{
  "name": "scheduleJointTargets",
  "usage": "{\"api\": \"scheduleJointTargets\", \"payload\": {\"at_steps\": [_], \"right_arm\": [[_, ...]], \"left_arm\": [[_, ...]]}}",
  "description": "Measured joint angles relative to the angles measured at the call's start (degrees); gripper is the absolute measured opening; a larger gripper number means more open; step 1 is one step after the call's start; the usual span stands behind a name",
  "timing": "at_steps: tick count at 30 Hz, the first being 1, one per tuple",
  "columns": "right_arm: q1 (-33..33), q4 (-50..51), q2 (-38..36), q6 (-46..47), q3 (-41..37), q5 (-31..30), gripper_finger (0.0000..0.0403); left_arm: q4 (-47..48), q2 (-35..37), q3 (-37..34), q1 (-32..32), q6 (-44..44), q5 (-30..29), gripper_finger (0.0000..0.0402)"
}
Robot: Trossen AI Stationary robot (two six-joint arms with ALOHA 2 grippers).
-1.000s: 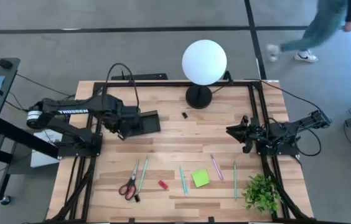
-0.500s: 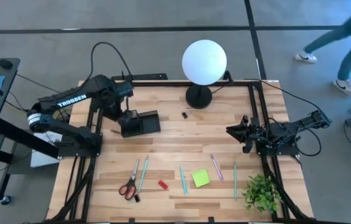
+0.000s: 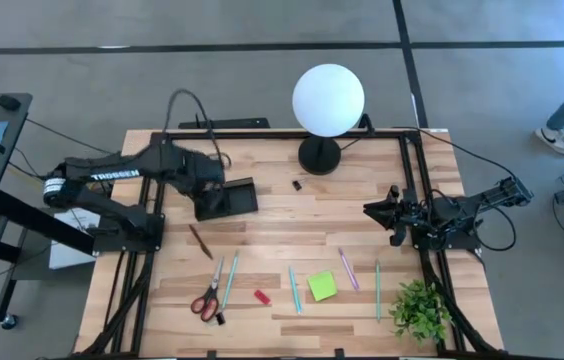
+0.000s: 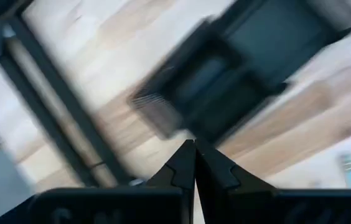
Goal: Pick and place office supplies into organizer
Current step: Put the purple pen into the black desk organizer
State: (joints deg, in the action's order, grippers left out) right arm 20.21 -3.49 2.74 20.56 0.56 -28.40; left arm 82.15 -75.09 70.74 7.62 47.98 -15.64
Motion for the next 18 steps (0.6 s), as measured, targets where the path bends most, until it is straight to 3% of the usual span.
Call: {"api": "scheduleJointTargets", "payload": {"at_steps": [6,10,14,18], "right_arm": [[0.00,0.00,0.00,0.04,-0.02,0.65,0.0081],[0.00,0.01,0.00,2.13,-0.03,1.51,0.0081],[0.00,0.02,0.00,1.68,-0.02,1.47,0.0081],[-0.02,0.02,0.00,1.64,-0.02,1.46,0.0081]], "left_arm": [[-12.17,0.04,-5.19,-23.63,22.07,-11.68,0.0000],[-30.88,-0.04,-14.81,-37.96,35.04,-21.37,0.0000],[-45.09,-0.04,-23.32,-45.82,35.25,-23.63,0.0000],[-46.02,-0.04,-27.46,-49.14,41.99,-24.51,0.0000]]}}
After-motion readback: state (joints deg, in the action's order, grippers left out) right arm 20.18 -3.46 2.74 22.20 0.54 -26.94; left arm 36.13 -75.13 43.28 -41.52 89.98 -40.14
